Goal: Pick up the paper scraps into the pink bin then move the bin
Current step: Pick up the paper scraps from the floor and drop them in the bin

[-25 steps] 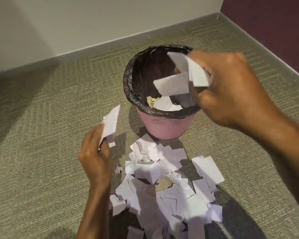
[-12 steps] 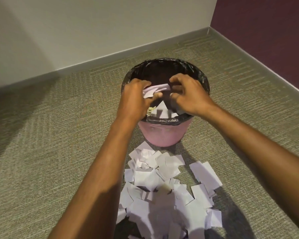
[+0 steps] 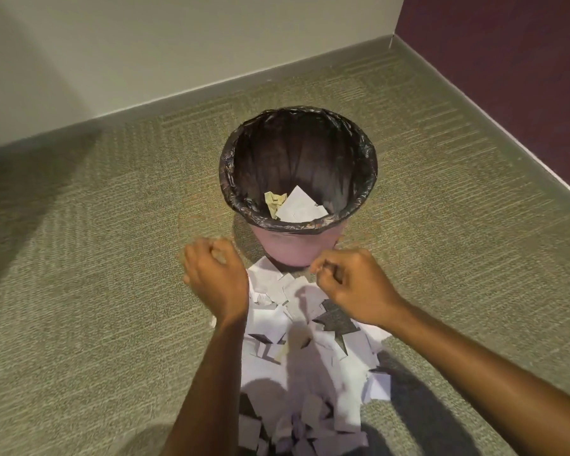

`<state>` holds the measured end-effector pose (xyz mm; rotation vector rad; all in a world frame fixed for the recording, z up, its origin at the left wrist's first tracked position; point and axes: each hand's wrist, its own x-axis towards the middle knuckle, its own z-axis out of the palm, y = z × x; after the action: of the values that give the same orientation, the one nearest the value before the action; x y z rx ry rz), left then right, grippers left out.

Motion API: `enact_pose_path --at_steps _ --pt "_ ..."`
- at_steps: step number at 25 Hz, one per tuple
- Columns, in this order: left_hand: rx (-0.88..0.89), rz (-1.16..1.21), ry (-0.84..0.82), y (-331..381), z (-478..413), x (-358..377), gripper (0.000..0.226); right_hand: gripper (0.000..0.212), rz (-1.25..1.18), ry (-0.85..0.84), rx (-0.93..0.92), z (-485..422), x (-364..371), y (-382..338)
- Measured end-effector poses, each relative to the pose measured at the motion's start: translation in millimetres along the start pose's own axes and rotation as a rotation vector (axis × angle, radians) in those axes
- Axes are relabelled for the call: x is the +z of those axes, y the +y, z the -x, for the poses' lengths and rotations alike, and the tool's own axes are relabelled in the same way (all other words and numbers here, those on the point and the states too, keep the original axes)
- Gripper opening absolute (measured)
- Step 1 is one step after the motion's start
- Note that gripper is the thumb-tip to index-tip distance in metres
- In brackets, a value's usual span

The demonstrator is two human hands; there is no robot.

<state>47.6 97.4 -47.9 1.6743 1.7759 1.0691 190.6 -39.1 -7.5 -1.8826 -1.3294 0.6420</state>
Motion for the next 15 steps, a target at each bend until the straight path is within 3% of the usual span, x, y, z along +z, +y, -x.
enact_pose_path --at_steps 1,4,7,9,11,15 --pt "-0.016 -0.171 -0.120 -23.3 20.0 0.0 0.012 0.012 0.098 -0.063 0.057 5.6 8.9 15.4" --pt "0.032 -0.640 -0.730 -72.1 78.3 -11.4 0.044 0.008 0.366 -0.363 0.272 27.6 37.9 61.9" --pt "0.036 -0.751 -1.179 -86.5 107.3 -24.0 0.077 0.054 0.547 -0.634 0.356 60.4 59.4 84.5" --pt "0.136 -0.860 -1.247 -96.0 113.5 -22.5 0.100 0.073 0.627 -0.668 0.331 73.6 72.6 91.6" --pt "0.259 -0.998 -1.209 -106.3 112.0 -14.2 0.113 0.084 0.623 -0.628 0.288 78.3 87.2 101.6" --pt "0.351 -0.976 -1.168 -137.0 112.2 -9.8 0.114 0.097 0.580 -0.578 0.312 80.7 119.7 112.3"
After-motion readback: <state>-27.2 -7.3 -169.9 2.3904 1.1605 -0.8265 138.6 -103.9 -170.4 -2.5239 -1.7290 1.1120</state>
